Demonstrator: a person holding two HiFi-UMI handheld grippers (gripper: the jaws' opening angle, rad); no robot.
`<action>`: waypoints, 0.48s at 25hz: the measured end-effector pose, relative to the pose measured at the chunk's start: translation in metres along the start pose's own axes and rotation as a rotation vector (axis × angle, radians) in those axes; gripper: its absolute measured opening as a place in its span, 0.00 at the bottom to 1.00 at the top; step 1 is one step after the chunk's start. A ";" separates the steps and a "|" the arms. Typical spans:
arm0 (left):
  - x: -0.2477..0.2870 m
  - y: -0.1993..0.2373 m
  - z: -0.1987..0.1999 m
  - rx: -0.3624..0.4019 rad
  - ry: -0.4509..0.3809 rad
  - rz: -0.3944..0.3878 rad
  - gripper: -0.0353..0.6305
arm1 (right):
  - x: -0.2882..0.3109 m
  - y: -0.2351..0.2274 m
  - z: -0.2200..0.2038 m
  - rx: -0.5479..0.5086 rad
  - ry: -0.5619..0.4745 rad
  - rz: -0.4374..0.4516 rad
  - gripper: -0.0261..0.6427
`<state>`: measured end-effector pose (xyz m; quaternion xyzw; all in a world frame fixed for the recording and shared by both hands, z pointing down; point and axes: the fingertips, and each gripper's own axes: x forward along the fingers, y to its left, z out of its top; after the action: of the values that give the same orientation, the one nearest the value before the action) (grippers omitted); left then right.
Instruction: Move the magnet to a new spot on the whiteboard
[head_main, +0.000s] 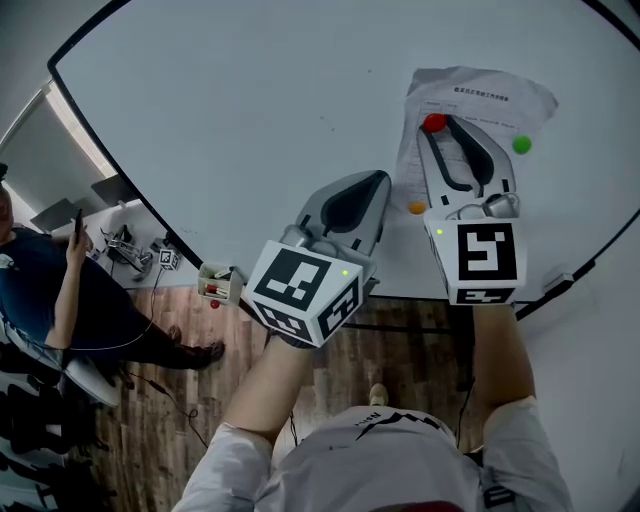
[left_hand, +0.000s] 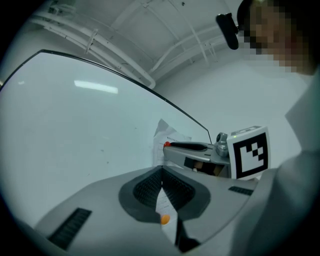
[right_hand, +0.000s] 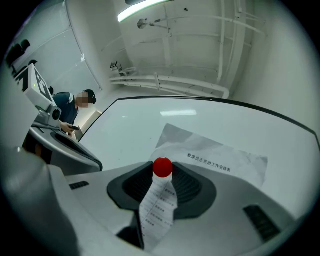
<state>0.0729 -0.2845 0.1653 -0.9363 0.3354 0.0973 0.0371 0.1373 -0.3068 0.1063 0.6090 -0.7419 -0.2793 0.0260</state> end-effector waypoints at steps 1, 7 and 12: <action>0.001 0.002 0.001 0.003 -0.002 0.003 0.07 | 0.003 -0.001 0.001 -0.004 -0.002 0.000 0.23; 0.010 0.011 0.013 0.020 -0.023 0.007 0.07 | 0.019 -0.011 0.007 -0.034 -0.007 -0.013 0.23; 0.013 0.014 0.012 0.026 -0.029 0.011 0.07 | 0.027 -0.014 0.007 -0.055 0.004 -0.024 0.23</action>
<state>0.0721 -0.3019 0.1504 -0.9323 0.3413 0.1066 0.0535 0.1404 -0.3305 0.0857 0.6173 -0.7267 -0.2987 0.0407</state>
